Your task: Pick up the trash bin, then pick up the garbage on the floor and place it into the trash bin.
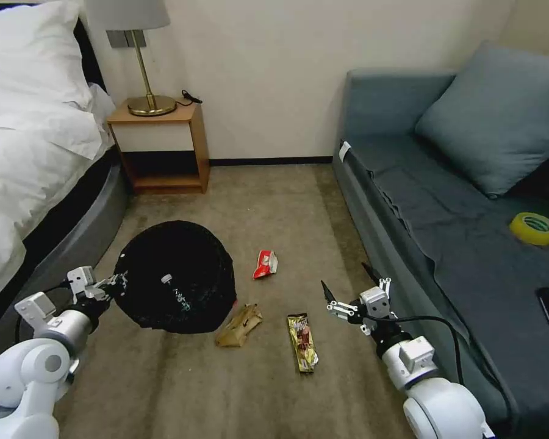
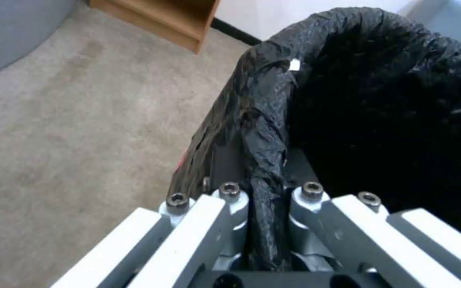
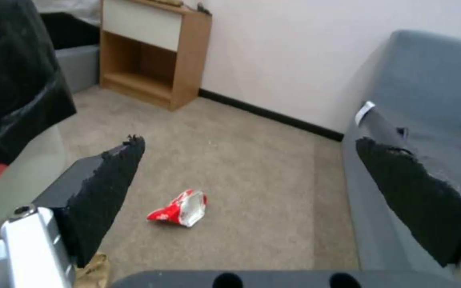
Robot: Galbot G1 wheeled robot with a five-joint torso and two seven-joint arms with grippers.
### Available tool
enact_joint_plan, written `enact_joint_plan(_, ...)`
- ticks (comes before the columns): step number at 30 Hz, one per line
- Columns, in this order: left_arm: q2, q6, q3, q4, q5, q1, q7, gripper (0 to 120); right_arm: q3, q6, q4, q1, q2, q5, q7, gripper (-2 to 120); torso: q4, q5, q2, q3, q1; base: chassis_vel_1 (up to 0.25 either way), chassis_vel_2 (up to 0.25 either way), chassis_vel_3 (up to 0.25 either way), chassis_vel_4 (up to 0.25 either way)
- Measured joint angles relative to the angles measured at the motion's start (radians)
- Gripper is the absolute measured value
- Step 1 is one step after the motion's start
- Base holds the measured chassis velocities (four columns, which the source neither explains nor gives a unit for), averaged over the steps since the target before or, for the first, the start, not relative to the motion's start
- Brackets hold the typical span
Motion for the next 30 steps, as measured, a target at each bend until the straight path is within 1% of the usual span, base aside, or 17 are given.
enact_joint_plan(6,0.003,0.0,0.005,0.004,-0.001,-0.004,0.002,4,-0.028,0.0,-0.043,0.027,-0.022,0.017,0.012,100,-0.0001,0.0,0.0,0.0,0.0,-0.021,0.031,0.019,-0.023)
enact_joint_plan(8,0.003,-0.001,0.007,0.004,0.0,-0.004,0.003,4,-0.045,-0.002,-0.064,0.046,-0.043,0.034,0.023,100,-0.0002,0.0001,0.0,0.0,0.0,0.0,0.0,0.0,0.0)
enact_joint_plan(10,0.003,-0.001,0.013,0.002,0.002,-0.002,0.008,4,-0.086,-0.023,-0.101,0.087,-0.103,0.085,0.053,100,0.0003,0.0,0.0,0.0,0.0,0.0,0.0,0.0,0.0)
enact_joint_plan(11,0.002,-0.002,0.016,0.001,0.006,0.0,0.011,4,-0.127,-0.039,-0.133,0.125,-0.146,0.14,0.081,100,-0.0002,-0.0001,0.0,0.0,0.0,0.0,0.0,0.0,0.0)
enact_joint_plan(12,0.0,-0.004,0.02,-0.002,0.01,0.002,0.014,4,-0.161,-0.053,-0.16,0.158,-0.174,0.196,0.101,100,0.0001,-0.0001,0.0,0.0,0.0,0.0,0.0,0.0,0.0)
enact_joint_plan(13,-0.003,-0.009,0.026,-0.004,0.017,0.005,0.019,4,-0.21,-0.071,-0.197,0.205,-0.205,0.278,0.124,100,-0.0003,0.0002,0.0,0.0,0.0,0.0,0.0,0.0,0.0)
enact_joint_plan(14,-0.003,-0.009,0.026,-0.004,0.017,0.005,0.019,4,-0.21,-0.071,-0.197,0.205,-0.205,0.278,0.124,100,-0.0003,0.0002,0.0,0.0,0.0,0.0,0.0,0.0,0.0)
enact_joint_plan(15,-0.008,-0.013,0.034,-0.006,0.023,0.009,0.024,4,-0.273,-0.083,-0.243,0.275,-0.232,0.368,0.147,100,-0.0003,0.0001,0.0,0.0,0.0,0.0,0.0,0.0,0.0)
enact_joint_plan(18,-0.016,-0.018,0.047,-0.008,0.029,0.01,0.029,4,-0.415,-0.102,-0.344,0.446,-0.264,0.531,0.186,100,0.0002,-0.0001,0.0,0.0,0.0,0.0,0.0,0.0,0.0)
enact_joint_plan(19,-0.016,-0.018,0.047,-0.008,0.029,0.01,0.029,4,-0.415,-0.102,-0.344,0.446,-0.264,0.531,0.186,100,0.0002,-0.0001,0.0,0.0,0.0,0.0,0.0,0.0,0.0)
enact_joint_plan(22,-0.018,-0.021,0.054,-0.006,0.029,0.002,0.036,4,-0.586,-0.136,-0.529,0.646,-0.247,0.731,0.206,100,0.0002,-0.0001,0.0,0.0,0.0,0.0,0.0,0.0,0.0)
enact_joint_plan(23,-0.016,-0.021,0.052,-0.003,0.026,-0.001,0.038,4,-0.621,-0.147,-0.612,0.701,-0.224,0.772,0.201,100,0.0001,-0.0001,0.0,0.0,0.0,0.0,0.0,0.0,0.0)
enact_joint_plan(24,-0.016,-0.021,0.052,-0.003,0.026,-0.001,0.038,4,-0.621,-0.147,-0.612,0.701,-0.224,0.772,0.201,100,0.0001,-0.0001,0.0,0.0,0.0,0.0,0.0,0.0,0.0)
enact_joint_plan(26,-0.007,-0.021,0.034,0.009,0.015,-0.005,0.043,4,-0.657,-0.202,-0.723,0.767,-0.18,0.84,0.194,100,0.0001,0.0,0.0,0.0,0.0,0.0,0.0,0.0,0.0)
enact_joint_plan(27,-0.002,-0.021,0.025,0.015,0.011,-0.006,0.047,4,-0.666,-0.247,-0.75,0.784,-0.171,0.861,0.186,100,0.0002,0.0001,0.0,0.0,0.0,0.0,0.0,0.0,0.0)
enact_joint_plan(28,-0.002,-0.021,0.025,0.015,0.011,-0.006,0.047,4,-0.666,-0.247,-0.75,0.784,-0.171,0.861,0.186,100,0.0002,0.0001,0.0,0.0,0.0,0.0,0.0,0.0,0.0)
enact_joint_plan(30,0.007,-0.022,0.012,0.026,0.006,-0.005,0.054,4,-0.686,-0.336,-0.781,0.804,-0.174,0.913,0.173,100,0.0002,-0.0002,0.0,0.0,0.0,0.0,0.0,0.0,0.0)
